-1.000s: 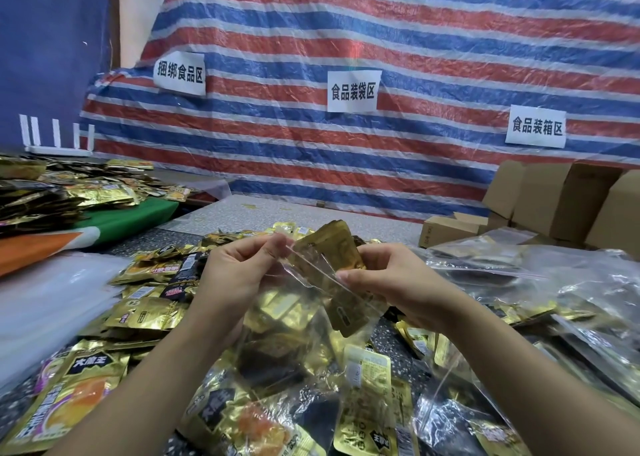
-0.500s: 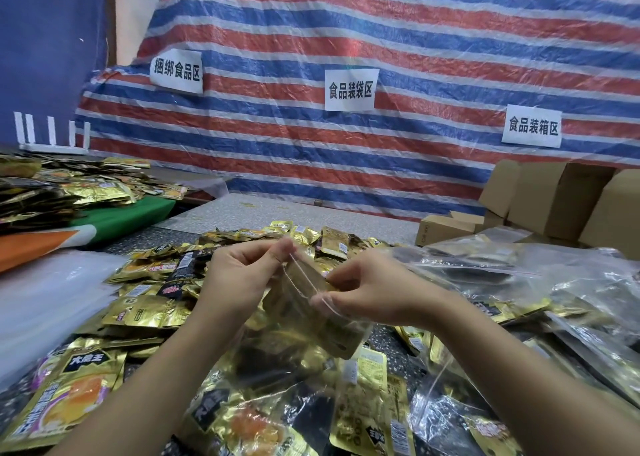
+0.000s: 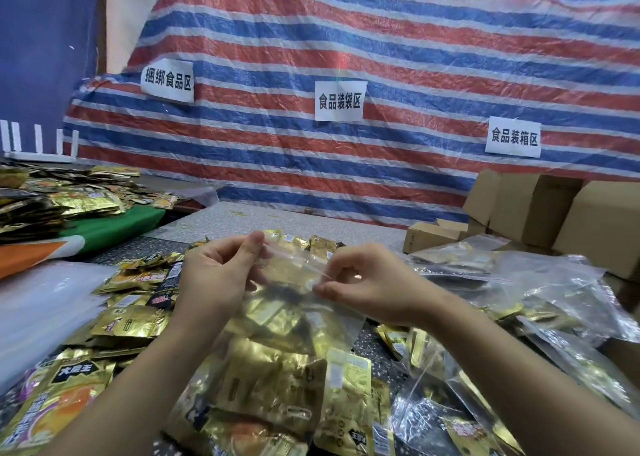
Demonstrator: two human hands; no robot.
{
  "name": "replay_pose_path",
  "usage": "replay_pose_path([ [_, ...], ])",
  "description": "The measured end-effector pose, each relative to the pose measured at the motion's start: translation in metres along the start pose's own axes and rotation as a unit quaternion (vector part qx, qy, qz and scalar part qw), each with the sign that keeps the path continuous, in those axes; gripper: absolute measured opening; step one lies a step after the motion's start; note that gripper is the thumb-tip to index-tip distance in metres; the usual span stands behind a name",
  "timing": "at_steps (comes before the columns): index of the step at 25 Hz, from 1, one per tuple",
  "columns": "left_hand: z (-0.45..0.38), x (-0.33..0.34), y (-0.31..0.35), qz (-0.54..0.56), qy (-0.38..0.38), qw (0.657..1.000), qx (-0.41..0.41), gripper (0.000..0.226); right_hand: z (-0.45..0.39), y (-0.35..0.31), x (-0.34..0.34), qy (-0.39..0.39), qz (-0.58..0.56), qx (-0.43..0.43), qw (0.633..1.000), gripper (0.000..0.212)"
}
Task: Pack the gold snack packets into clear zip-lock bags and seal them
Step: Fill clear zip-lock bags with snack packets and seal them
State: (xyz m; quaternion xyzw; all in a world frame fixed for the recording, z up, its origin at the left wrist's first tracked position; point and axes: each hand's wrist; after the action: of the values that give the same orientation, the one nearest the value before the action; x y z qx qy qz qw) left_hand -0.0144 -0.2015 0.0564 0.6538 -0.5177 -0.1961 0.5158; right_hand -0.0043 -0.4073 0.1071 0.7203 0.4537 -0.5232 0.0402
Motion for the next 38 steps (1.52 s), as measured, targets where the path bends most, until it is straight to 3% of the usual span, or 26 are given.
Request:
replay_pose_path([
  [2,0.0,0.003,0.019,0.018,-0.016,0.999,0.041,0.026,-0.001,-0.01,-0.017,0.013,-0.03,-0.01,0.999,0.016],
  [7,-0.002,0.021,0.06,0.052,-0.042,0.991,0.114,0.027,-0.009,-0.032,-0.06,0.103,-0.022,-0.097,0.99,0.038],
  [13,0.004,0.039,0.055,0.095,-0.036,0.991,0.091,0.025,-0.004,-0.029,-0.084,0.118,-0.032,-0.062,0.991,0.031],
  [18,0.021,0.058,0.047,0.082,-0.05,0.992,0.084,0.025,-0.002,-0.039,-0.072,0.073,0.135,0.001,0.988,0.079],
  [23,0.024,0.054,0.057,0.023,-0.088,0.984,0.151,0.028,-0.004,-0.051,-0.056,0.1,0.076,-0.007,0.992,0.023],
  [27,0.02,0.045,0.065,-0.039,-0.111,0.974,0.196,0.027,0.001,-0.055,-0.06,0.102,0.033,-0.003,0.994,0.018],
  [38,0.015,0.03,0.055,-0.055,-0.167,0.977,0.118,0.018,0.01,-0.059,-0.055,0.112,0.08,0.008,0.99,0.018],
])
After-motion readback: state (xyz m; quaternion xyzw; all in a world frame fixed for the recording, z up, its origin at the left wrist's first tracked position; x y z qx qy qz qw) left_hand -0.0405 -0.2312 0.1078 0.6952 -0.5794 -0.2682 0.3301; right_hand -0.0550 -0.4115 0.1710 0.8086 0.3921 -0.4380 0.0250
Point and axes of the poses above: each hand's wrist, its own z-axis away from the middle knuckle, its own x-axis out of the palm, y = z × x, and after that the axes turned 7 degrees about y, right-handed
